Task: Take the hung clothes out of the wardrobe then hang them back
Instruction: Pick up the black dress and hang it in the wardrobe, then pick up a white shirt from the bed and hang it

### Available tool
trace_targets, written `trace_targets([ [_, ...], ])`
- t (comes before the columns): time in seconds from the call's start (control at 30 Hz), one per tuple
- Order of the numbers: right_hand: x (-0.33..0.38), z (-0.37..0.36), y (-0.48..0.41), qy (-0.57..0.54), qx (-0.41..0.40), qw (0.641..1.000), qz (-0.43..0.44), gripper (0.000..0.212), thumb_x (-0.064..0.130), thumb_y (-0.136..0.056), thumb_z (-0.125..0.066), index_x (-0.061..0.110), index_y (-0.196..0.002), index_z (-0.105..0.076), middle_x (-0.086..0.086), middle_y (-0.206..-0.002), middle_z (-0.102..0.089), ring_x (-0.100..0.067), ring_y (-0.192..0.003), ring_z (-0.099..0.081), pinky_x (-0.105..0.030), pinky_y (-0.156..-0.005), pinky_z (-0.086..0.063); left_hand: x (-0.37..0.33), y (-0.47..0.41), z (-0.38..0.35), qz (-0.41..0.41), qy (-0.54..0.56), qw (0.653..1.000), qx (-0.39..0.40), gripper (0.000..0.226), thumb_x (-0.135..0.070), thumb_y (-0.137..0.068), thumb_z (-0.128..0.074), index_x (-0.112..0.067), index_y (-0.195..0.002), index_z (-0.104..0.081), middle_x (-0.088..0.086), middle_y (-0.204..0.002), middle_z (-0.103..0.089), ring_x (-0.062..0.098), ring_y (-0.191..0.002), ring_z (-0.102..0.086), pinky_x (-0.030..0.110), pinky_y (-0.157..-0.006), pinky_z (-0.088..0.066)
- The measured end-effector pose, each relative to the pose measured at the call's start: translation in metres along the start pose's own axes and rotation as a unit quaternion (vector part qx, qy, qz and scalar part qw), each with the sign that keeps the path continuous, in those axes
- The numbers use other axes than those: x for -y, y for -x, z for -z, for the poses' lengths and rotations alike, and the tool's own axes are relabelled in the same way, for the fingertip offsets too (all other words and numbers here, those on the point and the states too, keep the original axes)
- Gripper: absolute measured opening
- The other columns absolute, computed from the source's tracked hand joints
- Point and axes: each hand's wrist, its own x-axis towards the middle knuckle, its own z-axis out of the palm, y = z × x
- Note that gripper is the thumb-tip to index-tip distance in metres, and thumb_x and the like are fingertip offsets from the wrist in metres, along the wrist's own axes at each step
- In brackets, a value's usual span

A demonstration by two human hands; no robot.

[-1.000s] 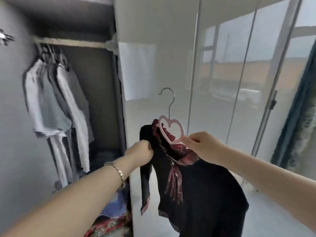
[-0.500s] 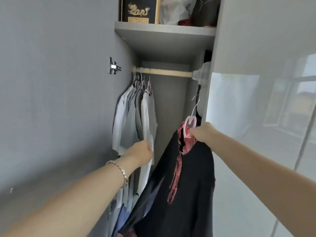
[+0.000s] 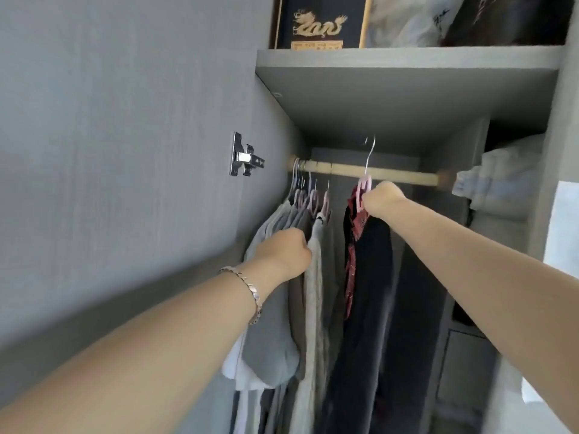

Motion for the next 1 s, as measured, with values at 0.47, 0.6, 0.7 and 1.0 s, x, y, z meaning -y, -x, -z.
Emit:
trace_targets([
  [0.47,-0.017,-0.125,-0.124,-0.084,0.035,0.996,-0.005,0.038,0.005,-0.097,-0.04,-0.007,-0.133,-0.043,-0.02,-0.141,-0.044,-0.03,-0.129,-0.045,-0.031,-0.101,-0.037,0.009,-0.074,-0.015,0.028,-0.02,0.998,-0.051,0.018,-0.021,-0.087,-0.04,-0.022,-0.082,-0.057,-0.003,-0.087,-0.069,0.022,-0.082,-0.066,0.033,-0.073,-0.052],
  [0.6,-0.019,-0.123,-0.121,-0.07,0.02,0.997,-0.019,0.037,0.01,-0.099,-0.038,-0.009,-0.131,-0.045,-0.021,-0.138,-0.047,-0.031,-0.126,-0.048,-0.032,-0.101,-0.037,0.009,-0.073,-0.017,0.015,-0.024,0.999,-0.046,0.018,-0.023,-0.087,-0.04,-0.023,-0.082,-0.057,-0.005,-0.084,-0.069,0.02,-0.08,-0.066,0.038,-0.076,-0.054],
  [0.7,-0.024,-0.11,-0.114,-0.068,0.085,0.994,-0.008,0.025,0.013,-0.099,-0.038,0.003,-0.114,-0.055,-0.017,-0.118,-0.056,-0.031,-0.119,-0.05,-0.033,-0.101,-0.038,0.008,-0.066,-0.019,0.004,-0.033,0.998,-0.048,0.02,-0.023,-0.087,-0.038,-0.025,-0.078,-0.055,-0.006,-0.082,-0.069,0.017,-0.078,-0.065,0.038,-0.077,-0.054],
  [1.0,-0.092,-0.075,0.013,0.019,0.159,0.986,-0.047,0.034,0.015,-0.096,-0.042,0.015,-0.062,-0.04,-0.001,-0.065,-0.046,-0.011,-0.056,-0.043,-0.019,-0.051,-0.036,-0.023,-0.019,-0.05,-0.058,-0.019,0.997,0.051,0.017,-0.02,-0.09,-0.04,-0.016,-0.089,-0.057,0.001,-0.088,-0.066,0.023,-0.081,-0.063,0.028,-0.065,-0.046],
])
